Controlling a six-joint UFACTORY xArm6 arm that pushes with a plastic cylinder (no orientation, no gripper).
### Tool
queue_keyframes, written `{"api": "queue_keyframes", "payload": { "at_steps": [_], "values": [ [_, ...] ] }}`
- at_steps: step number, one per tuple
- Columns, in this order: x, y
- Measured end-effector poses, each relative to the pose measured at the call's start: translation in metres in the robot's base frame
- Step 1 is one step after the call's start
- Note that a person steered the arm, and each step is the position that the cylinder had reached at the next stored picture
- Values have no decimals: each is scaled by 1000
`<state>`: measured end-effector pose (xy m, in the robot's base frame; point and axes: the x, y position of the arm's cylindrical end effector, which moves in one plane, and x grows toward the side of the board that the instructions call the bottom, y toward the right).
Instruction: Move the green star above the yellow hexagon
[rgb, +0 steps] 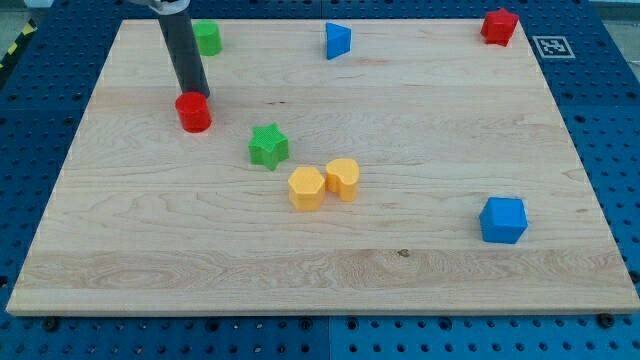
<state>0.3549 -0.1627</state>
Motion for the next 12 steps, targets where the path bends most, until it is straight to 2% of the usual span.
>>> {"api": "queue_keyframes", "payload": {
  "at_steps": [2,4,5,12],
  "values": [
    [32,2],
    [39,63],
    [68,57],
    [79,75]
  ]
}}
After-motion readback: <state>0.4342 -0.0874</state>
